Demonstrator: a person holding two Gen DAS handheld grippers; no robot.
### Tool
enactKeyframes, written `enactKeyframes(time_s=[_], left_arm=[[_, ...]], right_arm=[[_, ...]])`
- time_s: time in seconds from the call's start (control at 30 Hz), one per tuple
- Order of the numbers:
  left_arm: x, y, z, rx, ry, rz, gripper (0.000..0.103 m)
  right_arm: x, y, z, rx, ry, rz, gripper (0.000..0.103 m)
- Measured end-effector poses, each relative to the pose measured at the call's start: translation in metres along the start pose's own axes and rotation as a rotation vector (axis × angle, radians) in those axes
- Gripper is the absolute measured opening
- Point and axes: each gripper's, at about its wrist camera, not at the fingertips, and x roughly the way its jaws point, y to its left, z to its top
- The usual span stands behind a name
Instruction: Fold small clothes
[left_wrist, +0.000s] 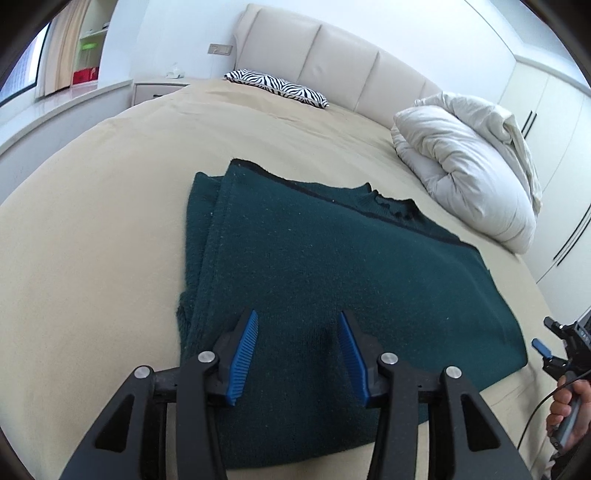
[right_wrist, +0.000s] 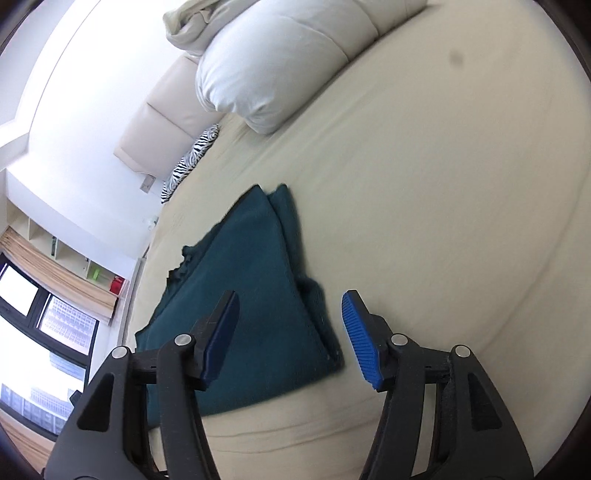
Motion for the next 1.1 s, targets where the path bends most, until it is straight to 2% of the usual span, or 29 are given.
enactKeyframes(time_s=[0.07, 0.23, 0.37, 0.53, 0.63, 0.7, 0.77, 0.97, 1.1], left_arm=[[-0.003, -0.004, 0.002, -0.015, -0.002, -0.022, 0.047], [0.001, -0.027, 0.011, 0.01, 0.004, -0.082, 0.047], [0.012, -0.044, 0.017, 0.013, 0.013, -0.128, 0.047], [0.037, -0.064, 0.019, 0.028, 0.063, -0.167, 0.047], [0.048, -0.069, 0.018, 0.047, 0.085, -0.149, 0.048], [0.053, -0.066, 0.017, 0.032, 0.101, -0.156, 0.048], [0.056, -0.06, 0.016, 0.013, 0.115, -0.18, 0.048], [0.06, -0.054, 0.014, -0.015, 0.129, -0.198, 0.043], [0.061, -0.053, 0.011, -0.003, 0.128, -0.19, 0.041]], right_arm=[[0.005, 0.002, 0.009, -0.014, 0.024, -0.007, 0.064], [0.036, 0.006, 0.026, -0.039, 0.155, 0.016, 0.064], [0.073, 0.007, 0.033, 0.01, 0.232, 0.024, 0.064], [0.097, 0.01, 0.044, 0.072, 0.299, 0.085, 0.063], [0.107, 0.01, 0.048, 0.119, 0.335, 0.132, 0.06], [0.116, 0.012, 0.045, 0.118, 0.379, 0.133, 0.053], [0.12, 0.015, 0.043, 0.102, 0.393, 0.132, 0.051], [0.129, 0.015, 0.038, 0.109, 0.425, 0.093, 0.025], [0.13, 0.016, 0.036, 0.109, 0.416, 0.083, 0.022]])
